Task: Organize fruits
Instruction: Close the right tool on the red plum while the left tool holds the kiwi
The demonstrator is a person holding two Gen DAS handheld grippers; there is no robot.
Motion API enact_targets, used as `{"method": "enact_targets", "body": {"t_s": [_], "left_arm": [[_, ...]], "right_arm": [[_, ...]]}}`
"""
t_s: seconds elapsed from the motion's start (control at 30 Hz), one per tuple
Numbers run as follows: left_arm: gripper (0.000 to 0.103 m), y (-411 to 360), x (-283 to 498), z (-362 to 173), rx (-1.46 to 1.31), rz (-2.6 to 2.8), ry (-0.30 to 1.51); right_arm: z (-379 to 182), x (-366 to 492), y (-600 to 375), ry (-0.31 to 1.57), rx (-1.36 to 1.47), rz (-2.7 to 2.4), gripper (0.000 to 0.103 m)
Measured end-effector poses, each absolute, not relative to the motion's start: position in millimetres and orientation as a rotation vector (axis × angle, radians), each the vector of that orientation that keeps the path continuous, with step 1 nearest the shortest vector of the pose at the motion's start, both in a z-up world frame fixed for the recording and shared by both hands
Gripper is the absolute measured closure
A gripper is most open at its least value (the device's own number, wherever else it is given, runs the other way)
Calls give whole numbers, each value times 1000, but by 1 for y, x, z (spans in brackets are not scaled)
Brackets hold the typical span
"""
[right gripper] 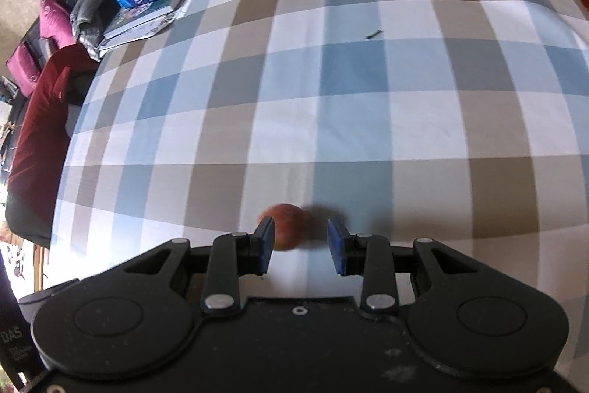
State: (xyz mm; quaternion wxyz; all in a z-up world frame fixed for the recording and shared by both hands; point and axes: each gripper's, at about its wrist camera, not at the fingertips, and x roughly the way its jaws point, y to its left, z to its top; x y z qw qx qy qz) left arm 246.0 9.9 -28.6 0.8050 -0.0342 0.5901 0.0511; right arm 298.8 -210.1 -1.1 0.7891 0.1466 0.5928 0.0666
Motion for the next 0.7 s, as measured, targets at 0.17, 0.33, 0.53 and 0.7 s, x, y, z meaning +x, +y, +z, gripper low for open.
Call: {"method": "enact_targets", "body": {"t_s": [0.17,0.33,0.53,0.7], "left_arm": [[43,12,248,-29,-98,108,1266],[43,14,249,-30,-104,109,1275],[43,13,249,-28,-111,112,1271],[43,13,247,-25,-114,118,1262]], "right_arm": [[-5,301,-209,1297,321,128,68],[-4,309,-197,1280,278,129,68],[-19,312,-185,1315,246,154,66],[-20,312,-181,1299,219,164,65]]}}
